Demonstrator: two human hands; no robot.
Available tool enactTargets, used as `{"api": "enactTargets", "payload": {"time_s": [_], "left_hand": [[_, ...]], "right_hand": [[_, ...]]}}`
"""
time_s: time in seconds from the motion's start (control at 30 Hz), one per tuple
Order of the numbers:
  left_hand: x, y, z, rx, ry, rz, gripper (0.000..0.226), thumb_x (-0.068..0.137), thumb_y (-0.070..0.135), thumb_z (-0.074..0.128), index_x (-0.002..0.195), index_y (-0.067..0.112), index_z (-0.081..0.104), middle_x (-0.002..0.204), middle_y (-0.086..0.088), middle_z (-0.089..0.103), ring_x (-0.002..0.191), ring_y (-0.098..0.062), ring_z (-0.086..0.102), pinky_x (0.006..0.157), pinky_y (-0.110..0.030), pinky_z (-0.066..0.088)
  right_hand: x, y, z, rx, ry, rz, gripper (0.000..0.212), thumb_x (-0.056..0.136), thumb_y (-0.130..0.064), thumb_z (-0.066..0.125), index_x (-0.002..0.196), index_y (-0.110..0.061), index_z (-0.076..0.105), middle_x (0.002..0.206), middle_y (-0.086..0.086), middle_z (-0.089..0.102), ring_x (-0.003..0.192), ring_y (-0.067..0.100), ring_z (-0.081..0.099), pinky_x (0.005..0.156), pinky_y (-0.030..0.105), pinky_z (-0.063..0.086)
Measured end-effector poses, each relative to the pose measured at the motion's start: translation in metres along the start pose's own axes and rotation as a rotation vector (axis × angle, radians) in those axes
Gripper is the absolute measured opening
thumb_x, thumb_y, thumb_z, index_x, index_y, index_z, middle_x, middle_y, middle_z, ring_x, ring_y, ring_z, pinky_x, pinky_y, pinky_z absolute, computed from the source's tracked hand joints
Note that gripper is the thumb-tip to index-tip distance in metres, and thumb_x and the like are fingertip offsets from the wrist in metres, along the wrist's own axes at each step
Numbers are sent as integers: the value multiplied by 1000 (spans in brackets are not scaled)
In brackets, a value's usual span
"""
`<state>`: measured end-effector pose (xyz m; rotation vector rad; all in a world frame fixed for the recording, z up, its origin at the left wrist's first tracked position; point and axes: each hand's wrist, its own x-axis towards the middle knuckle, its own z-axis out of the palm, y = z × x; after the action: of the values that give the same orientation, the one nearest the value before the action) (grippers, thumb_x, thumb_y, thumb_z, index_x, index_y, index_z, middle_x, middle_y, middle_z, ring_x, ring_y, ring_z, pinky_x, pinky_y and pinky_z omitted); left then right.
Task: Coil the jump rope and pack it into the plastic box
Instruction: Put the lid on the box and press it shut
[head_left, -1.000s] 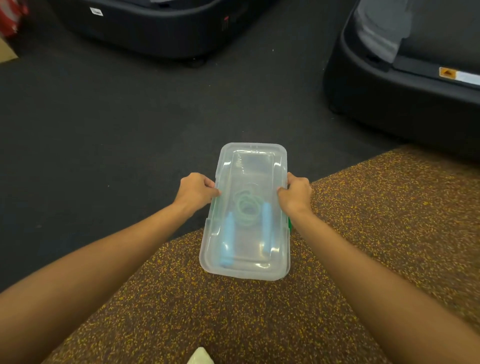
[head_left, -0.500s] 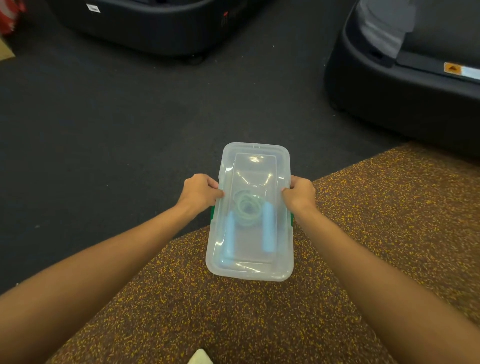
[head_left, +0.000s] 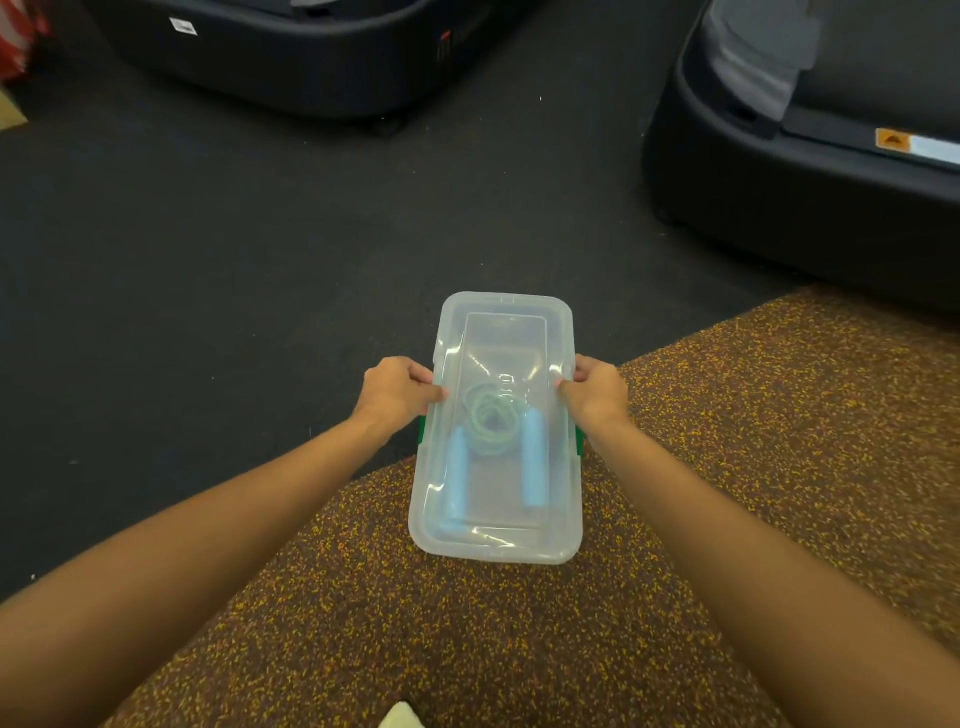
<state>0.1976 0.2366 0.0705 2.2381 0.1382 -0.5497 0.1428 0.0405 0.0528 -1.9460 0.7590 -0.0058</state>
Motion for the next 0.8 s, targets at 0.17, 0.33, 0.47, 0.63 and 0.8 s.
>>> {"api": "enactTargets", "payload": {"time_s": [0.17, 0.33, 0.47, 0.63, 0.8], "left_hand": [[-2, -11, -1, -351, -19, -159, 40, 92, 35, 55, 117, 3, 59, 119, -11, 62, 106, -23, 60, 90, -33, 49], [-9, -16, -2, -528, -241, -385, 63, 96, 52, 31, 136, 4, 41, 134, -14, 51, 120, -29, 50, 100, -42, 40], [-15, -10, -5, -581, -252, -380, 60, 98, 49, 28, 131, 2, 44, 112, -9, 56, 100, -23, 54, 86, -38, 44], [-19, -14, -13, -546, -122, -250, 31, 95, 22, 52, 121, 6, 56, 108, -9, 64, 88, -17, 62, 73, -31, 51], [-34, -13, 4, -313, 8, -9, 55, 84, 12, 67, 134, 7, 45, 123, -6, 57, 105, -16, 55, 91, -30, 46]], "right_hand": [[-9, 9, -10, 324, -15, 208, 49, 95, -33, 41, 137, -10, 38, 141, 9, 45, 128, 27, 43, 108, 40, 36], [-14, 22, -22, 500, -126, 448, 62, 94, -52, 25, 143, -14, 26, 145, 16, 38, 132, 35, 38, 110, 48, 33], [-21, 19, -28, 577, -197, 420, 58, 96, -47, 24, 139, -9, 33, 142, 17, 42, 130, 33, 41, 106, 45, 34], [-31, 25, -27, 470, -66, 243, 43, 92, -14, 49, 134, -9, 42, 129, 7, 55, 117, 22, 53, 104, 41, 42], [-49, 20, -11, 365, -27, 32, 56, 86, -4, 56, 138, -10, 37, 135, 6, 47, 120, 16, 47, 105, 38, 41]]}}
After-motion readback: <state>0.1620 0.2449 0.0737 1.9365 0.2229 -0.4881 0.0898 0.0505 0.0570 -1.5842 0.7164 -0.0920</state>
